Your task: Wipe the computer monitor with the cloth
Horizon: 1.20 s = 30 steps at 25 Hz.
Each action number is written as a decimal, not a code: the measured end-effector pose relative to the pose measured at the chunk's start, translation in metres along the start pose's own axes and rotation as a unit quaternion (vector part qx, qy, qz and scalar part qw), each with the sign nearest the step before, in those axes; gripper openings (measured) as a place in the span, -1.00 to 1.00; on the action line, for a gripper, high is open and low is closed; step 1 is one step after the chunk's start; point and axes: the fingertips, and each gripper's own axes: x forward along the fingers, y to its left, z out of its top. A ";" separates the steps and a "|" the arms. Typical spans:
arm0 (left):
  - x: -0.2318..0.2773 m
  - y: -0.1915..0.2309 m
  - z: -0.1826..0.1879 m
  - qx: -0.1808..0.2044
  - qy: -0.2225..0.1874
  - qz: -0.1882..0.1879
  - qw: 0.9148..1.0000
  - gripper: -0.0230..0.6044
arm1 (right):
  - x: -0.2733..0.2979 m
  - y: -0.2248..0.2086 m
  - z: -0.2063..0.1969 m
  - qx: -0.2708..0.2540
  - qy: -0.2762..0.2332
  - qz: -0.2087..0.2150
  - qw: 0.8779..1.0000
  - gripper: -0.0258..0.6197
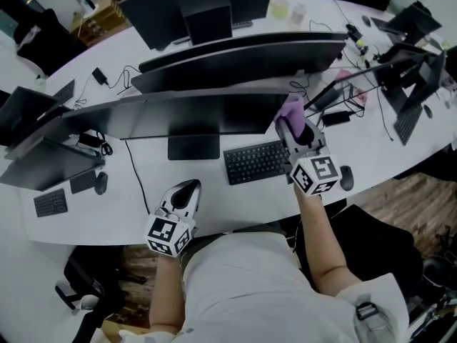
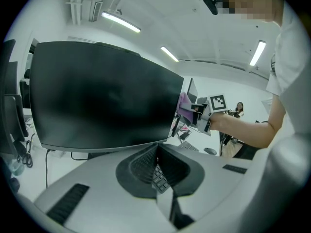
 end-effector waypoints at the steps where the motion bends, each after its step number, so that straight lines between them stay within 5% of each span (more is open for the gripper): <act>1: 0.000 0.001 -0.001 -0.001 0.000 0.001 1.000 -0.92 | 0.000 0.000 -0.006 0.003 0.004 0.000 1.000 -0.60; 30: 0.003 0.012 -0.016 -0.020 0.016 0.013 1.000 -0.92 | 0.016 -0.007 -0.171 0.050 0.162 -0.005 0.985 -0.58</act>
